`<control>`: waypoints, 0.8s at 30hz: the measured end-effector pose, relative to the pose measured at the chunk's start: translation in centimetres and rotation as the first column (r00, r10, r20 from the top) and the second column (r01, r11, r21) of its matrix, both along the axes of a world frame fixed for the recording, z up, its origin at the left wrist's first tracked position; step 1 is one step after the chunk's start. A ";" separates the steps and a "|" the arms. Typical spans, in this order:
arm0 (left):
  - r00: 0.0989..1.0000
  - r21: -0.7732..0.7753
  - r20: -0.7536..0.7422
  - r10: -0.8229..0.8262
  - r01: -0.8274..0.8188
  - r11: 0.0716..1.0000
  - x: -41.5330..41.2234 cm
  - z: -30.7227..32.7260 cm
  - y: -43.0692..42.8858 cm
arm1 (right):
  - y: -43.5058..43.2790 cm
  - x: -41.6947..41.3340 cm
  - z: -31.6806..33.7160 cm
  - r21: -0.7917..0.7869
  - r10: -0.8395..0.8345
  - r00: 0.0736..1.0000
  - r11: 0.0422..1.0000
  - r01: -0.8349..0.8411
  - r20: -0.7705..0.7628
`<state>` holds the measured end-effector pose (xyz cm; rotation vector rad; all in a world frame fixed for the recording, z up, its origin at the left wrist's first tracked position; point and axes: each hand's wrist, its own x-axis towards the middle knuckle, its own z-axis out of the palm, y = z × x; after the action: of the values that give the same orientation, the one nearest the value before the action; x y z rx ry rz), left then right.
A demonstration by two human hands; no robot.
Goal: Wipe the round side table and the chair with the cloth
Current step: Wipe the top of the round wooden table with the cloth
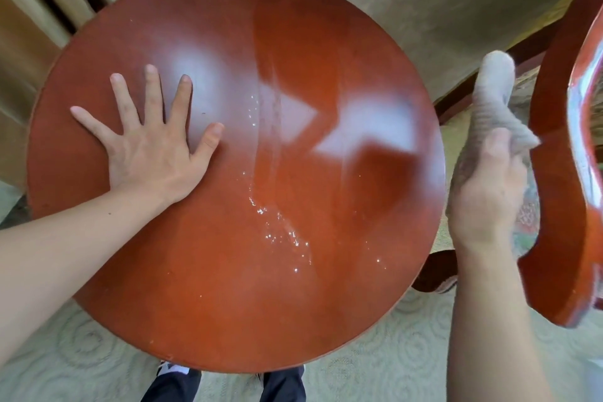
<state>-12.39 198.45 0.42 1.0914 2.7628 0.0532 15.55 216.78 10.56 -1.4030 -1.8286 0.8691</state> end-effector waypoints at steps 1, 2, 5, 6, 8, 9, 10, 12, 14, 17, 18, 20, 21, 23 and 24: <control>1.000 0.002 -0.001 0.000 0.000 1.000 0.0 0.0 0.0 | 0.1 -0.2 -0.8 0.009 0.011 0.988 1.000 -0.012 0.152; 1.000 0.005 -0.002 -0.002 0.002 1.000 -0.1 -0.1 0.0 | -0.1 -0.4 -1.9 -0.059 0.079 0.953 0.996 -0.064 0.294; 1.000 0.014 -0.004 -0.009 0.009 1.000 -0.2 -0.1 -0.1 | -2.1 -1.3 -5.8 -0.246 0.296 0.796 0.950 -0.191 0.528; 1.000 0.019 -0.005 -0.011 0.011 1.000 -0.2 -0.1 -0.2 | -2.9 -1.3 -6.7 -0.241 0.320 0.770 0.945 -0.221 0.551; 1.000 0.036 0.004 -0.016 0.016 0.999 -0.3 -0.2 -0.2 | -4.3 -1.0 -7.5 -0.233 0.278 0.807 0.956 -0.179 0.521; 1.000 0.044 0.010 -0.020 0.020 0.999 -0.3 -0.2 -0.2 | -4.9 -0.8 -7.6 -0.230 0.243 0.830 0.963 -0.143 0.501; 1.000 0.046 0.018 -0.023 0.022 0.999 -0.4 -0.1 -0.1 | -5.7 -0.8 -7.6 -0.229 0.224 0.845 0.965 -0.125 0.486; 0.999 0.051 0.033 -0.027 0.026 0.998 -0.4 -0.1 -0.1 | -8.0 -1.0 -7.5 -0.213 0.185 0.874 0.972 -0.097 0.449; 0.999 0.055 0.022 -0.030 0.029 0.998 -0.2 -0.1 -0.2 | -10.3 -1.4 -7.6 -0.210 0.140 0.876 0.977 -0.045 0.461; 0.999 0.049 0.019 -0.030 0.029 0.998 -0.2 0.0 -0.2 | -13.4 -1.7 -8.1 -0.235 0.094 0.867 0.972 0.028 0.490; 0.999 0.048 0.014 -0.031 0.030 0.998 -0.2 0.1 -0.3 | -14.5 -2.2 -8.1 -0.248 0.089 0.866 0.968 0.042 0.492; 0.999 0.048 0.013 -0.031 0.031 0.998 -0.2 0.0 -0.3 | -16.4 -3.3 -8.1 -0.267 0.081 0.861 0.962 0.066 0.503; 0.999 0.046 0.015 -0.030 0.030 0.998 -0.1 0.0 -0.2 | -17.2 -3.8 -8.1 -0.272 0.077 0.858 0.959 0.075 0.508; 1.000 0.043 0.013 -0.028 0.027 0.999 0.0 0.0 -0.2 | -18.9 -5.1 -7.9 -0.291 0.071 0.859 0.952 0.093 0.508; 1.000 0.043 0.012 -0.027 0.027 0.999 0.0 0.0 -0.2 | -19.8 -5.7 -7.8 -0.303 0.072 0.861 0.948 0.099 0.504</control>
<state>-12.38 198.25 0.41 1.1344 2.7470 0.1162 9.81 197.01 2.72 -2.0047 -2.1232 0.8705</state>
